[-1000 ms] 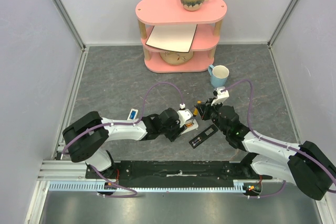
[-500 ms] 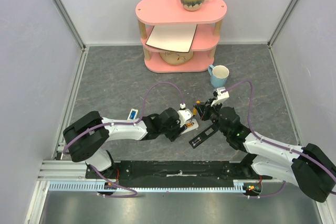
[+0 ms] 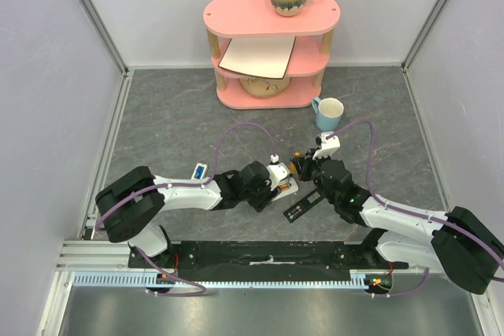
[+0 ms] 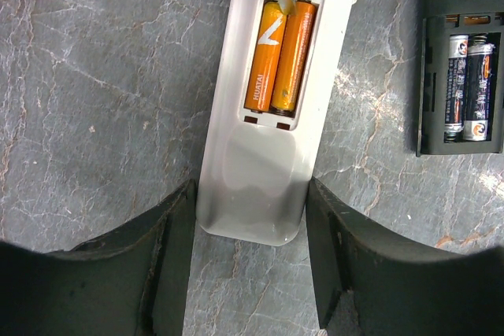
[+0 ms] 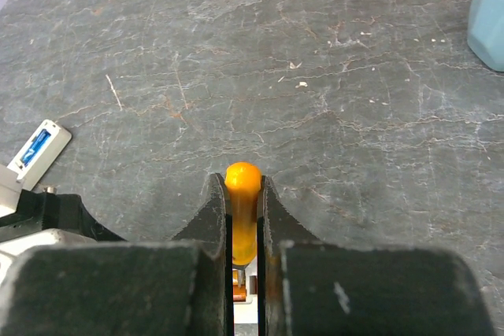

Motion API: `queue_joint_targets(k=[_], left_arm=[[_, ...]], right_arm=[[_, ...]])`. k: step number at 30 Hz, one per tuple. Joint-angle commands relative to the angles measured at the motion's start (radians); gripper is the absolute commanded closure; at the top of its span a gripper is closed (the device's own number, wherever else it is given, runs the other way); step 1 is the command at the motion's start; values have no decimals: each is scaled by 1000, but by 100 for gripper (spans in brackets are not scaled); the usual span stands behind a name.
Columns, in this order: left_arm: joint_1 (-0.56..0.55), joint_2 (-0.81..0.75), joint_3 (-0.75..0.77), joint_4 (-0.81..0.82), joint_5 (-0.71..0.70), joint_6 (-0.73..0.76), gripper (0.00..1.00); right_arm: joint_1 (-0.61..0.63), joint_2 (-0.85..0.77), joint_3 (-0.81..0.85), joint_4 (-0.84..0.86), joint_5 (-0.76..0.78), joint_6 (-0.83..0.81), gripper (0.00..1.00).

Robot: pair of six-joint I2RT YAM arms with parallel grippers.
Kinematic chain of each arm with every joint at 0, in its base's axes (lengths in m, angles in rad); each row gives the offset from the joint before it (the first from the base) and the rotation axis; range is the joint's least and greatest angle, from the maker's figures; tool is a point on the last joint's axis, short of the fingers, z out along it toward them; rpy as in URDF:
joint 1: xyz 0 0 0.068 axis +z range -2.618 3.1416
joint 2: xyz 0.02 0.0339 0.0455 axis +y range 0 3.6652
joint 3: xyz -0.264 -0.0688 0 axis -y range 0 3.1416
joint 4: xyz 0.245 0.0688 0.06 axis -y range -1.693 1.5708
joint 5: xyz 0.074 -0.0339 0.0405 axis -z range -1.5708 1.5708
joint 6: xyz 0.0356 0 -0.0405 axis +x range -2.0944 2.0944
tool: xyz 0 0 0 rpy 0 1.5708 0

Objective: Unload the batteries from the remote control

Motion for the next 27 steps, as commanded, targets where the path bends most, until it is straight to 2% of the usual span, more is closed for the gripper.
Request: queue_joint_targets(k=[1, 17, 27], left_arm=[[3, 22, 17, -10, 27, -31, 98], [3, 28, 21, -12, 36, -30, 98], [2, 22, 20, -12, 36, -31, 98]], right_arm=[[8, -5, 34, -33, 124, -2, 100], [65, 27, 18, 29, 185, -16, 100], [66, 41, -77, 151, 161, 78, 100]])
